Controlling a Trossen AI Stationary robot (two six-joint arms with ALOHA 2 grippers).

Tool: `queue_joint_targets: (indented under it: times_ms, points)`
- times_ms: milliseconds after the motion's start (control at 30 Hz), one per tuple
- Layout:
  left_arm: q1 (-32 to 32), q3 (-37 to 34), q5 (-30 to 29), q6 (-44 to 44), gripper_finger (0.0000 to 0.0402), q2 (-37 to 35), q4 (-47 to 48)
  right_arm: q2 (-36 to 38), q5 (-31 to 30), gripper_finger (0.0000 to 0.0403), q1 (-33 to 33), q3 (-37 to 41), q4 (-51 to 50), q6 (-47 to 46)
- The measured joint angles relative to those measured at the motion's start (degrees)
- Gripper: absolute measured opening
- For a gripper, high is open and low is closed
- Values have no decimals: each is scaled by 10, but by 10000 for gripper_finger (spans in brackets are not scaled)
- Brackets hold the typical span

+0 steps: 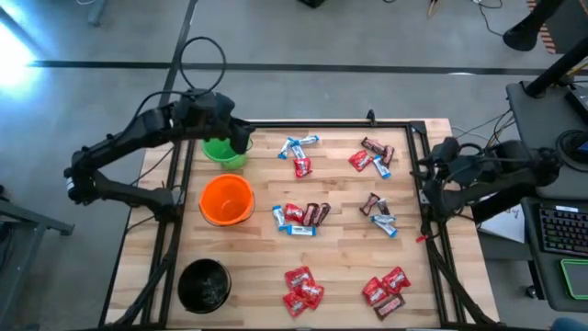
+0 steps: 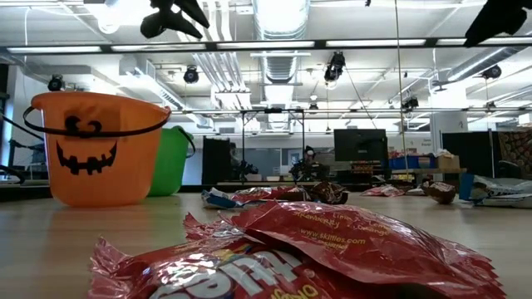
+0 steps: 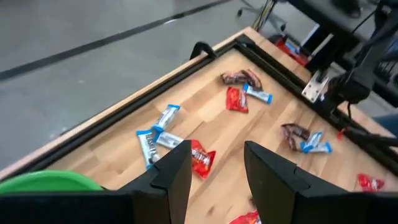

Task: Organize candy in baskets
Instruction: Put the brown chocolate into the green bucket

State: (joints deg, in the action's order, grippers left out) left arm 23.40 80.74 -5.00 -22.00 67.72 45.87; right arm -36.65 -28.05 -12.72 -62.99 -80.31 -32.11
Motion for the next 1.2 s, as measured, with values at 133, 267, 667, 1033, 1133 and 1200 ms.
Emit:
queue_joint_targets:
  times_ms: [133,267,667,1033,1133,1200]
  points:
    - [0,40,0,52,130,26,39,-25,-3,172,0,-16,-8,77]
    - [1,60,0,86,130,47,52,-52,-6,172,1,-19,-9,156]
    - [5,70,-44,56,130,90,52,-104,-50,172,104,-1,-33,28]
    - [20,70,-57,-10,130,91,43,-103,-32,172,293,22,-30,-244]
    - [20,70,-82,-11,130,91,43,-103,-33,172,336,39,-8,-288]
    - [20,70,-93,-10,130,91,43,-103,-32,172,355,55,17,-299]
